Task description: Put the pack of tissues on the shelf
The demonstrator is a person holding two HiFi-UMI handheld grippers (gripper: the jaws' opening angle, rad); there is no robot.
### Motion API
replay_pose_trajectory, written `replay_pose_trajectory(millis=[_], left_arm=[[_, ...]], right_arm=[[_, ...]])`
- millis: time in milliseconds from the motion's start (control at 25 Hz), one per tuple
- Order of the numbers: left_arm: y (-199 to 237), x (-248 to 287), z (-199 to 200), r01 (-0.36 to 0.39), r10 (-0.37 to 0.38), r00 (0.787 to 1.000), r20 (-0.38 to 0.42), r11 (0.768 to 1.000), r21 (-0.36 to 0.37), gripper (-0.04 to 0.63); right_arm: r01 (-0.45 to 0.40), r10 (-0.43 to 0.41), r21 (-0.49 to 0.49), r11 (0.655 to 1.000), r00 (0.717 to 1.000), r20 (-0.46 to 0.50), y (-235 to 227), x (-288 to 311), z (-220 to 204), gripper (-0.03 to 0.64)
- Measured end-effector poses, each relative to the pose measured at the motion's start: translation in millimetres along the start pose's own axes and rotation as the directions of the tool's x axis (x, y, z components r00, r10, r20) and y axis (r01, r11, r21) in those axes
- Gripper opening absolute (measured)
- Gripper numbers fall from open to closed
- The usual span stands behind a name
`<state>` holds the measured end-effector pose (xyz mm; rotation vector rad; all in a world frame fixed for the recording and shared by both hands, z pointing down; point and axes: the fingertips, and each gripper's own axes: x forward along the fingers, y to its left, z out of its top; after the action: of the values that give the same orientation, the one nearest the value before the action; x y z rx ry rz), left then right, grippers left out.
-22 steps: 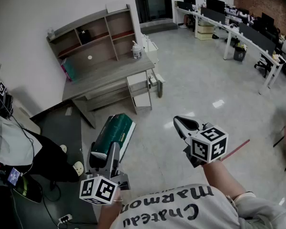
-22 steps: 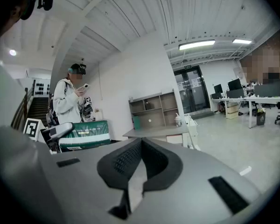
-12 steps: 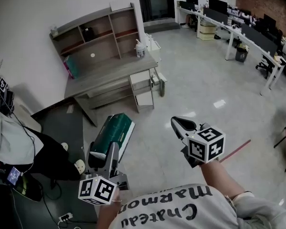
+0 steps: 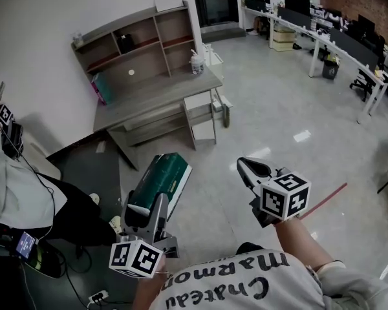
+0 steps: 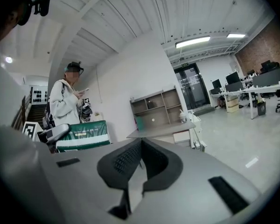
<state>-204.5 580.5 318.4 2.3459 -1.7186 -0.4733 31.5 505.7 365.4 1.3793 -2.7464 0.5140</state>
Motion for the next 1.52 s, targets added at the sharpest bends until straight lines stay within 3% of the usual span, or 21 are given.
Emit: replay_pose_trajectory(millis=[440, 760, 1040, 1520], left_arm=[[17.1, 22.7, -14.2, -0.007, 0.006, 1.000, -0.017, 1.000, -0.029, 0.437], [12.8, 93.2, -16.7, -0.030, 0.031, 0.999, 0.010, 0.999, -0.014, 0.437], [11.2, 155.5, -19.4, -0.068, 0.068, 0.997, 0.046, 0.998, -0.020, 0.437], [6.6, 233.0, -32.1, -0.111, 0.111, 0.993, 0.041, 0.994, 0.002, 0.437]], right_arm=[[-0.038, 0.038, -0.007, 0.999, 0.999, -0.020, -10.0, 28.1, -1.9, 0.011], [-0.080, 0.079, -0.019, 0.997, 0.997, -0.025, -68.4, 77.1, 33.1, 0.011], [-0.128, 0.123, -0.106, 0.986, 0.991, -0.053, -108.7, 122.4, 62.4, 0.011], [-0.173, 0.171, -0.047, 0.984, 0.984, -0.042, -177.5, 172.4, 89.7, 0.011]])
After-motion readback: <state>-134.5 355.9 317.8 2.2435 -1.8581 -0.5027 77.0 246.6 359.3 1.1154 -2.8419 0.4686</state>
